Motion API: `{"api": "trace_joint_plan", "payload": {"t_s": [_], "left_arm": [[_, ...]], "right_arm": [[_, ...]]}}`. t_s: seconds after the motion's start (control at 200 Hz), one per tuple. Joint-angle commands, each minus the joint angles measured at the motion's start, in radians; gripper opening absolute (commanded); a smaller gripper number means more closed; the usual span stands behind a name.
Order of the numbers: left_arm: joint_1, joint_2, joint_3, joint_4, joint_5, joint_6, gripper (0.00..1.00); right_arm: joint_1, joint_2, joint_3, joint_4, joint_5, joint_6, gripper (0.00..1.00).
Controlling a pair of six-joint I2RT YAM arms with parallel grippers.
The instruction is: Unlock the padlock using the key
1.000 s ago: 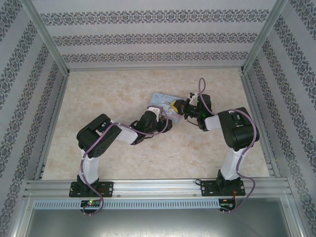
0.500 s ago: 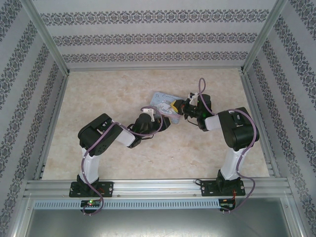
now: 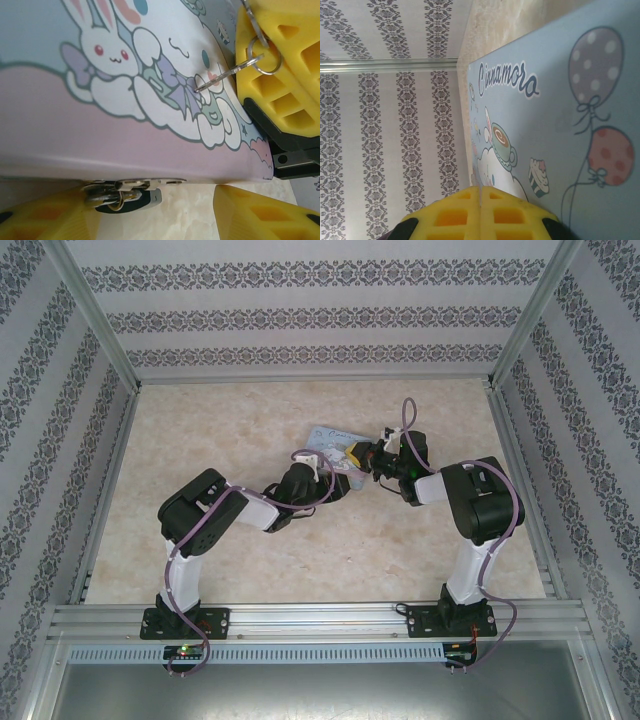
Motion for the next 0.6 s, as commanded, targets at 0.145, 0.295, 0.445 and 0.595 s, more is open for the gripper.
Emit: {"api": "trace_joint_plan", "payload": {"t_s": [0.145,0.295,0.445,0.595], "left_arm": [[-0.020,-0.033,-0.096,0.195,-0.012,-0.118,0.58],[-0.023,-0.037,-0.121,0.276,-0.017,-0.195,0.57],[-0.024,0.009,-0.105,0.296,-0.011,-0.218,0.57],[-0.029,0.046,-0.090,0.316,-0.013,-0.231,0.57]], "right_arm": [[-0.002,0.026,-0.016,0.011,-0.007,0.000,0.00],[-0.002,0.027,-0.017,0.011,-0.007,-0.001,0.00],[-0.002,0.029,-0.019,0.012,-0.006,-0.001,0.00],[-0.003,0.029,-0.025,0.014,-0.004,-0.001,0.00]]}}
